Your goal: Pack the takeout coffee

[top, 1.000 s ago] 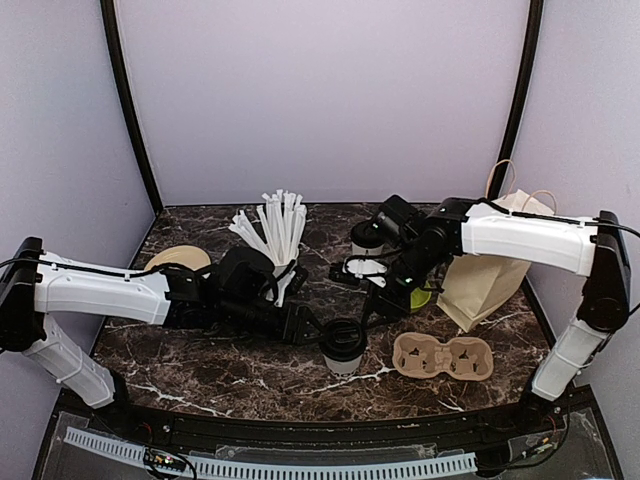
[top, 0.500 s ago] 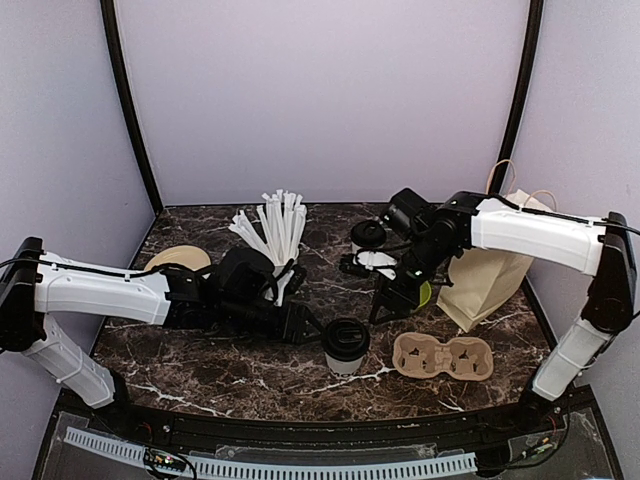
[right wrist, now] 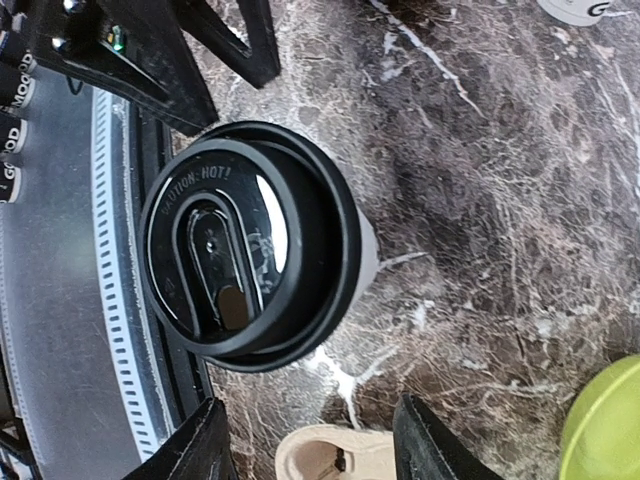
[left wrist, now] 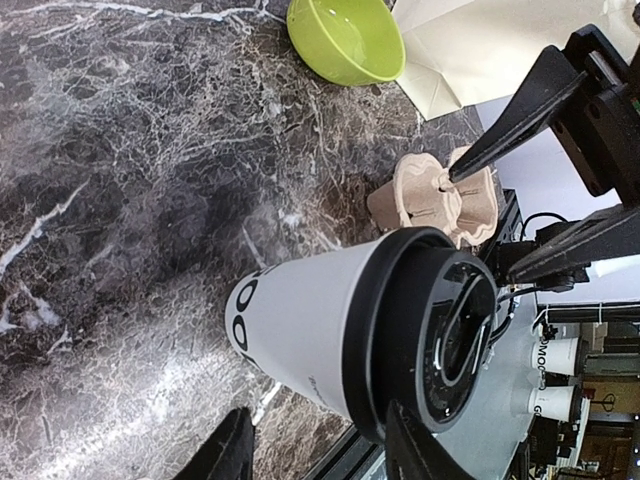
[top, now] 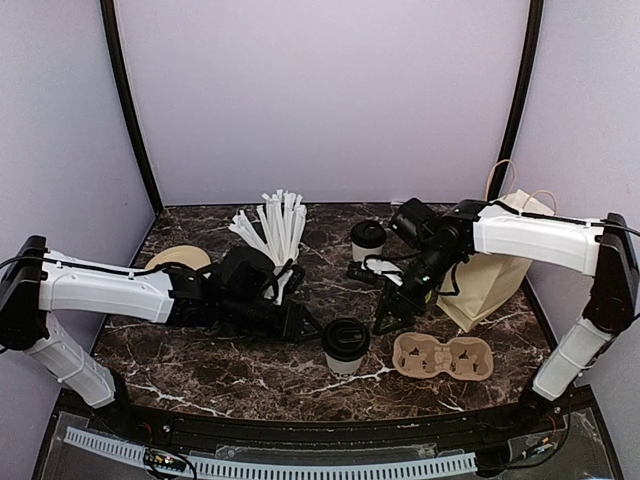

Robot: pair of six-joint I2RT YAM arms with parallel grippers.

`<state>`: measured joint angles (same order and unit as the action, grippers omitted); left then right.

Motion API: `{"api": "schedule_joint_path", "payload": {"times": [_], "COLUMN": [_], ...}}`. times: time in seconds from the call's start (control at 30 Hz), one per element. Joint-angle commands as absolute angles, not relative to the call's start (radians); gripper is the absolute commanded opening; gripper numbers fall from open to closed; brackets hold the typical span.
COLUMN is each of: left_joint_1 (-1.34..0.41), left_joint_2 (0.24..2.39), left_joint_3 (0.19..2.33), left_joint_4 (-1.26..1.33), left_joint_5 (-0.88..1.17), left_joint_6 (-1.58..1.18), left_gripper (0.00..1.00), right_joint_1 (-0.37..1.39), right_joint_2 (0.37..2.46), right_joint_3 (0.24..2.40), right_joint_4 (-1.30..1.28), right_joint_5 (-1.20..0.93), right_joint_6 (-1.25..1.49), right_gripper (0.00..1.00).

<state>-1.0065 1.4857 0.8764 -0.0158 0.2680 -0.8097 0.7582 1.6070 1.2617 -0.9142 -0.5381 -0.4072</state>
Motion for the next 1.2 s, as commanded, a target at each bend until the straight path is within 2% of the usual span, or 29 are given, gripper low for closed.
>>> {"api": "schedule_joint_path", "payload": {"times": [0.0, 0.73, 0.93, 1.17], "left_joint_1": [-0.997, -0.982, -0.979, -0.975], "left_joint_2": [1.499, 1.559, 1.642, 1.685], "left_joint_3": [0.902, 0.884, 0.882, 0.882], "left_joint_4": [-0.003, -0.003, -0.144, -0.188], "left_joint_5": [0.290, 0.332, 0.260, 0.286], "left_joint_6": [-0.806, -0.792, -0.785, -0.775], "left_gripper": [0.47, 0.46, 0.41, 0.38], "right_joint_1": [0.752, 0.742, 0.742, 0.742], "right_joint_2": [1.634, 1.784, 1.824, 1.849], "right_joint_3": [1.265, 1.283, 1.261, 1.272], "right_joint_4": [-0.893, -0.844, -0.816, -0.823], "right_joint_5": [-0.622, -0.627, -0.519, -0.499], "right_joint_6": [-0.396, -0.292, -0.249, -0.249], "right_gripper": [0.55, 0.48, 0.47, 0.46]}}
